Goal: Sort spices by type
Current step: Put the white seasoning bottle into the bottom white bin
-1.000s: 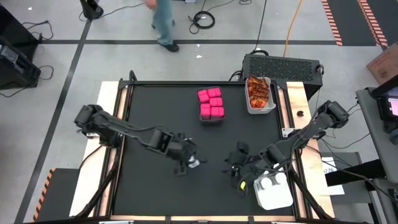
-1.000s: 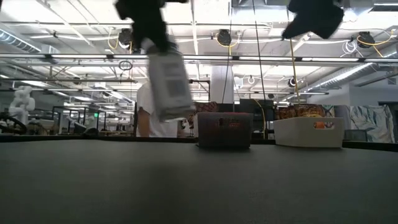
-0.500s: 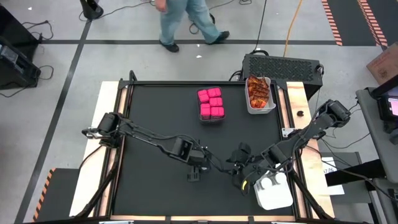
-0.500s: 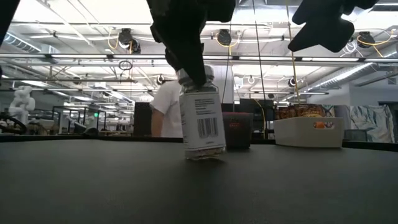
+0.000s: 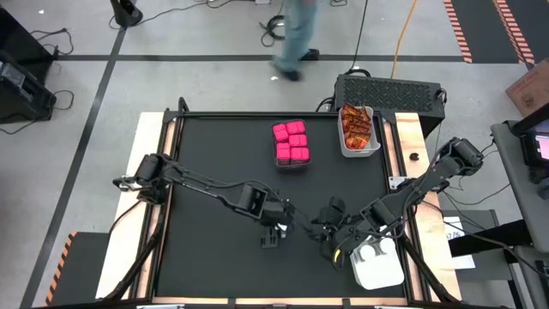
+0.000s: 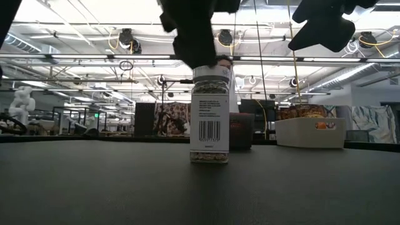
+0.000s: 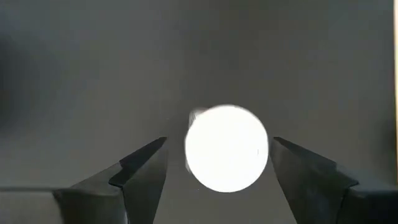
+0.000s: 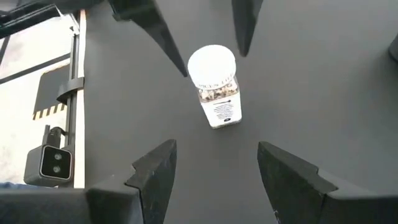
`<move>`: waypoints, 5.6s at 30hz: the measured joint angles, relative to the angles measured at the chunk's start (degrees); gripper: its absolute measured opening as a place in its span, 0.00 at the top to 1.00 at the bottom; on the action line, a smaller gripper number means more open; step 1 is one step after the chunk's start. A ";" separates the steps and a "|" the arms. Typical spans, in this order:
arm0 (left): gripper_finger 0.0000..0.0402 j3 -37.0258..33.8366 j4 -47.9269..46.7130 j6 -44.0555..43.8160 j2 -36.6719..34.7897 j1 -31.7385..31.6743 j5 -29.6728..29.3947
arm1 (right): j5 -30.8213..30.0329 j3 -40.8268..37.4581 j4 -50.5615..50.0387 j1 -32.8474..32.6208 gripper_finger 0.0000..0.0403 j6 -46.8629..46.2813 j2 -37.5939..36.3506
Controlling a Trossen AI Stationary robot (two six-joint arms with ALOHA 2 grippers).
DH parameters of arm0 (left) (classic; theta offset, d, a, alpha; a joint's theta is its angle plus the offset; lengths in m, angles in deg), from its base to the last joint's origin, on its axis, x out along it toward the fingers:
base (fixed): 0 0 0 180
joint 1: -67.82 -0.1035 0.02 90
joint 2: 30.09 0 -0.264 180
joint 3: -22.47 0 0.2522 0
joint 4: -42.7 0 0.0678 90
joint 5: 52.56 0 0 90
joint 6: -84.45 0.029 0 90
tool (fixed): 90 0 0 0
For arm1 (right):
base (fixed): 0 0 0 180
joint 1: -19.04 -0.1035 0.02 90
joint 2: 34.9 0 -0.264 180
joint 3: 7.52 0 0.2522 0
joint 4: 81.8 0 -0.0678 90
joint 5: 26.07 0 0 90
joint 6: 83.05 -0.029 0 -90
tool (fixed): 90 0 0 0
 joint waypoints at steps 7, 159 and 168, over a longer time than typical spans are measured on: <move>0.29 4.62 -8.88 2.29 -1.90 0.09 -3.64 | 0.14 0.02 8.62 0.94 0.46 7.27 0.63; 0.29 -35.49 3.40 -28.43 -48.68 5.01 -31.54 | -6.91 4.01 -28.39 -39.76 0.36 -20.54 8.13; 0.29 -35.49 4.69 -26.09 -48.68 5.01 -31.29 | -6.89 12.68 -38.16 -39.61 0.35 -20.54 8.13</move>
